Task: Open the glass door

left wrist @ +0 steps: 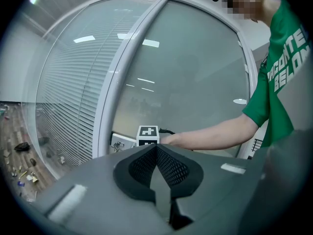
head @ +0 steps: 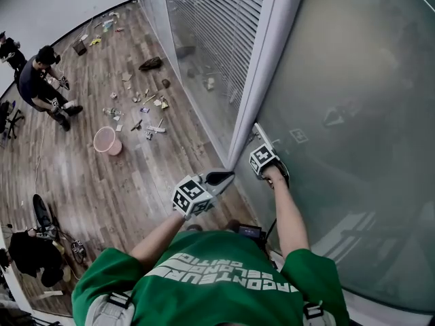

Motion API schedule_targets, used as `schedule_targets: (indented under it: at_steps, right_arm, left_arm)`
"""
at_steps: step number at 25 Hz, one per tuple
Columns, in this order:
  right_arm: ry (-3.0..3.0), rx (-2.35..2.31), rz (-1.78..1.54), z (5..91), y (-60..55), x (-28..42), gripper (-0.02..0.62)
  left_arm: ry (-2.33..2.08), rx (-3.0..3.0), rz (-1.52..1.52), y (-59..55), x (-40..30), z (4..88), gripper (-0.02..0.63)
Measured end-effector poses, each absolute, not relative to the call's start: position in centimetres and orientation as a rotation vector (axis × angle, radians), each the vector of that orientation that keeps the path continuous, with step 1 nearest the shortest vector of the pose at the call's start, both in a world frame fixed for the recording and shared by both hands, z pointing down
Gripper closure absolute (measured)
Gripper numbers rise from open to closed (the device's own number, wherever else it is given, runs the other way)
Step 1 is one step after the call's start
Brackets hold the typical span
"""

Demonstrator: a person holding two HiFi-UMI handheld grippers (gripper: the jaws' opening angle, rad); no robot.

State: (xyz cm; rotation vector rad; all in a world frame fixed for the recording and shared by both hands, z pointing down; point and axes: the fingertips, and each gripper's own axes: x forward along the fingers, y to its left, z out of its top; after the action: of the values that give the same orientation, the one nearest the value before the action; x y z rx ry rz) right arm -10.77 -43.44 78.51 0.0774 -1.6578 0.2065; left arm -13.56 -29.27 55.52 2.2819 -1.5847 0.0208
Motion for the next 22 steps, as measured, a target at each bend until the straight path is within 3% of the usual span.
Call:
schedule_targets:
  at_steps: [22]
  right_arm:
    - [-1.931,0.11,0.163,79.1,-44.1,-13.2,0.603]
  left_arm:
    - [-1.548,2.284,0.018,-32.4,-12.2,56.1,0.591]
